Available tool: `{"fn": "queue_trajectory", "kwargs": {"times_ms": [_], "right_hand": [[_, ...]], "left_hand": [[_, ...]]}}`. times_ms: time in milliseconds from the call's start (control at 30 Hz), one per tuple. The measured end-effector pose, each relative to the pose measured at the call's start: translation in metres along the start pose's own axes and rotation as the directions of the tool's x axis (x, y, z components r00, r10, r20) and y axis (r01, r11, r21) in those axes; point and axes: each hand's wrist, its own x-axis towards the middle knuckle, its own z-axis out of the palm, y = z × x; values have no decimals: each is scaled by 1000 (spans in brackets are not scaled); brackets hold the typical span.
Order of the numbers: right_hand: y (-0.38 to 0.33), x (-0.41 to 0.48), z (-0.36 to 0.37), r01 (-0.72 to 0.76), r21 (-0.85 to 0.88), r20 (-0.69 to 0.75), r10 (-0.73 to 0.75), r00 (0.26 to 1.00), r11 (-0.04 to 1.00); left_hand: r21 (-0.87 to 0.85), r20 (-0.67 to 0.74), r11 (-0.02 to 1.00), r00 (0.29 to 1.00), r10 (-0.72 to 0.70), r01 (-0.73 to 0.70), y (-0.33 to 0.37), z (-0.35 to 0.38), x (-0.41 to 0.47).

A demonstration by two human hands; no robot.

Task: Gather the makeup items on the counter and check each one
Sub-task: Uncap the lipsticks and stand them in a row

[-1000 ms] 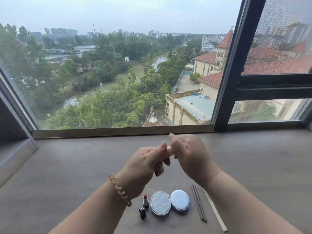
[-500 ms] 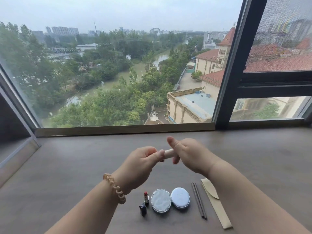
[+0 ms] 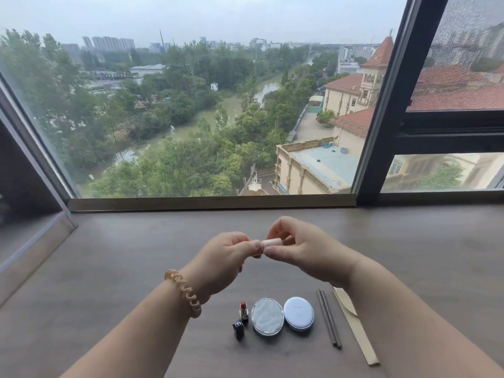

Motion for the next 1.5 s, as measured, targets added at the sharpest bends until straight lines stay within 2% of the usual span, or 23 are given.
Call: {"fn": "queue_trajectory", "kwargs": {"times_ms": [67,133,200,367,567,700,800,900,967,1033,1133,1200,1267,1333,1500], "right_hand": [[0,0,1,-23,-7,42,23,999,1000],[0,2,5,-38,-91,76,45,996,995],[0,5,7,-20,-125,68,29,997,992],[6,9,4,60,-196,-16,-65,998,979],[34,17,17,-36,-318,-167,-18,986,947],[62,20,44,-127,-154,-205,94,974,980],[76,21,74,-125,-72,-345,93,934,989],[79,14,107,-104,162,-473,169,865,981],[85,4,140,-120,224,-470,215,856,967],[95,-5,175,-165,181,-426,229,875,970],[112,-7,216,-206,-36,-467,166,869,978],[118,-6,229,-240,-251,-507,83,858,938],[123,-4,242,-276,-376,-526,41,849,884],[129,-4,251,-306,-435,-551,18,834,847],[140,0,259,-362,-527,-593,-28,805,769]], "left_hand": [[20,13,1000,1000,-3,2,-3,-3,1],[40,26,999,1000,-8,7,-5,-5,1],[38,38,999,999,-30,28,-7,-6,1],[-12,62,994,993,-104,105,-14,-18,-1],[-239,-16,951,979,-204,194,-42,-28,-3],[-388,-40,871,939,-342,300,-85,-29,-5],[-397,-62,861,927,-371,318,-120,-21,-9],[-422,-113,855,918,-380,302,-153,-12,-10],[-450,-144,839,902,-407,307,-173,-9,-10],[-450,-167,837,891,-421,311,-190,-8,-7],[-361,-165,870,895,-414,335,-207,-5,0],[-316,-131,877,899,-419,362,-214,-4,3],[-206,-132,899,899,-417,386,-227,-3,7],[10,-149,924,914,-376,382,-239,-3,10],[345,-155,884,948,-277,315,-243,2,26]]}}
